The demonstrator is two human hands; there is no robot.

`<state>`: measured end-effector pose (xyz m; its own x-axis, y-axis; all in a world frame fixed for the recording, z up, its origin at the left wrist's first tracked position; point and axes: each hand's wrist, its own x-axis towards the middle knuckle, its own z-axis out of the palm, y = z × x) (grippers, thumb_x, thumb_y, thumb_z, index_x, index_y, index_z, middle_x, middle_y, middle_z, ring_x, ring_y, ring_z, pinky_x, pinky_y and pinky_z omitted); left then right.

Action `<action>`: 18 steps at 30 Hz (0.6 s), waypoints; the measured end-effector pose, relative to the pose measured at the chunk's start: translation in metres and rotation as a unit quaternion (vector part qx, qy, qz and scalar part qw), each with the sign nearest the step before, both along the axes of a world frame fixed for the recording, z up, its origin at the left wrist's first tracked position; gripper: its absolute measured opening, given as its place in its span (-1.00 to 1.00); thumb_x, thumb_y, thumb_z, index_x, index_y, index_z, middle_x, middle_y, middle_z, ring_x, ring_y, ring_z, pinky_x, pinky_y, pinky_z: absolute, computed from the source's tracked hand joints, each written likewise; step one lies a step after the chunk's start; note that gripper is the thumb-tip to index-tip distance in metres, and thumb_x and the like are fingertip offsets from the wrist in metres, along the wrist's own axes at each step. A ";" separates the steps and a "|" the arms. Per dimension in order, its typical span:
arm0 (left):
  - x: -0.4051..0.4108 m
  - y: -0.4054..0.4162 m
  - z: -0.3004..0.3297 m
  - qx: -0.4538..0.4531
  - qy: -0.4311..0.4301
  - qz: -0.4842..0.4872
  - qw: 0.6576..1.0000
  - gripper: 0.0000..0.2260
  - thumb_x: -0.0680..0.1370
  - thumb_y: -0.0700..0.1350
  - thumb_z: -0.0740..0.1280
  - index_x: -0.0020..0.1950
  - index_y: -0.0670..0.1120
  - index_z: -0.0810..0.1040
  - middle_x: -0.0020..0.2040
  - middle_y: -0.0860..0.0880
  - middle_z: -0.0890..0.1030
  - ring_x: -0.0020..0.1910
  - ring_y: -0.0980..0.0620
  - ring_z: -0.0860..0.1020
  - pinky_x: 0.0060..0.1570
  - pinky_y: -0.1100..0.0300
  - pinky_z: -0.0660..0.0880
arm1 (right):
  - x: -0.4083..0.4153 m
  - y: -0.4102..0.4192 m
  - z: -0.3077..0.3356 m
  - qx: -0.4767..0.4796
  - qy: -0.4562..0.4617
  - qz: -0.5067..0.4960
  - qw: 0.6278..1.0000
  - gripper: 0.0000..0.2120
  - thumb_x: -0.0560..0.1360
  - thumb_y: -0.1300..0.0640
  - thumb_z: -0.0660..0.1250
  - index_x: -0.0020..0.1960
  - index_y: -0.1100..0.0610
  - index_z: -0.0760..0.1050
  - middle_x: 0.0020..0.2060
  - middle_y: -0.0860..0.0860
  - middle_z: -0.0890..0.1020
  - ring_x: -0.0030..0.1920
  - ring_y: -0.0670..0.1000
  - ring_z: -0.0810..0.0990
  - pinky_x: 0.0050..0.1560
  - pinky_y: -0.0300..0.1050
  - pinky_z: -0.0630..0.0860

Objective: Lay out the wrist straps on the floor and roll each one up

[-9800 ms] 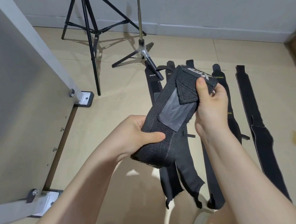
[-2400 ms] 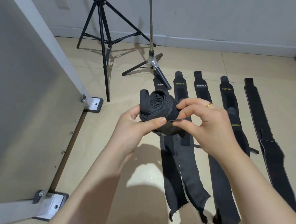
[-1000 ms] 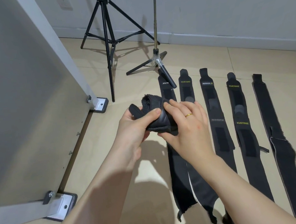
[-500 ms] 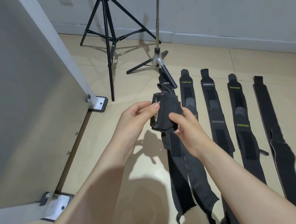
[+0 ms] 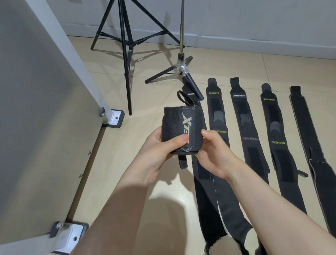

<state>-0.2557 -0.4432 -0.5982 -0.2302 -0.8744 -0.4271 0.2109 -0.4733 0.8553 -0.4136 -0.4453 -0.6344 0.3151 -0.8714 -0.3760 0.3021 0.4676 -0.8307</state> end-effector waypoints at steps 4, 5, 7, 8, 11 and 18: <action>0.002 -0.020 -0.029 0.058 -0.103 0.080 0.990 -0.52 0.36 -0.09 0.52 0.22 -0.15 0.48 0.03 -0.08 0.65 -0.08 0.03 0.62 -0.13 0.26 0.50 | 0.004 -0.012 -0.012 0.061 0.163 -0.089 0.981 -0.76 0.58 -0.06 0.21 0.18 0.00 0.47 0.07 -0.22 0.55 0.24 -0.16 0.42 0.32 -0.12 0.21; 0.003 -0.022 -0.043 0.075 -0.128 0.092 0.985 -0.53 0.37 -0.07 0.52 0.20 -0.15 0.47 0.02 -0.06 0.64 -0.11 0.07 0.60 -0.24 0.33 0.45 | 0.005 -0.014 -0.022 0.083 0.192 -0.098 0.973 -0.75 0.57 -0.07 0.22 0.19 0.01 0.44 0.07 -0.19 0.52 0.22 -0.11 0.41 0.28 -0.12 0.26; 0.009 -0.019 -0.077 0.093 -0.185 0.083 0.975 -0.55 0.36 -0.08 0.54 0.15 -0.14 0.44 -0.01 -0.03 0.61 -0.17 0.13 0.56 -0.38 0.42 0.41 | 0.008 -0.016 -0.047 0.124 0.232 -0.075 0.962 -0.69 0.56 -0.10 0.23 0.20 0.06 0.43 0.15 -0.06 0.50 0.17 -0.03 0.44 0.23 -0.10 0.33; 0.013 -0.016 -0.095 0.099 -0.217 0.067 0.969 -0.55 0.35 -0.08 0.55 0.13 -0.13 0.44 -0.01 -0.02 0.60 -0.16 0.13 0.56 -0.37 0.41 0.42 | 0.010 -0.014 -0.061 0.138 0.254 -0.056 0.956 -0.74 0.56 -0.08 0.23 0.14 0.06 0.46 0.15 -0.03 0.50 0.15 0.00 0.46 0.19 -0.11 0.35; 0.024 -0.003 -0.142 0.121 -0.302 0.025 0.945 -0.56 0.32 -0.04 0.55 0.07 -0.05 0.42 0.00 0.02 0.59 -0.13 0.11 0.58 -0.33 0.36 0.43 | 0.018 0.000 -0.103 0.162 0.289 -0.019 0.943 -0.82 0.56 -0.02 0.25 -0.01 0.08 0.50 0.06 0.00 0.53 0.11 0.03 0.48 0.15 -0.11 0.37; 0.028 0.003 -0.211 0.119 -0.415 0.020 0.902 -0.45 0.10 0.08 0.41 0.04 0.00 0.40 -0.10 0.04 0.59 -0.03 -0.03 0.59 -0.07 -0.01 0.58 | 0.005 0.032 -0.169 0.189 0.312 -0.014 0.931 -0.82 0.56 0.03 0.27 -0.03 0.15 0.52 -0.02 0.00 0.56 0.04 0.01 0.50 0.17 -0.09 0.41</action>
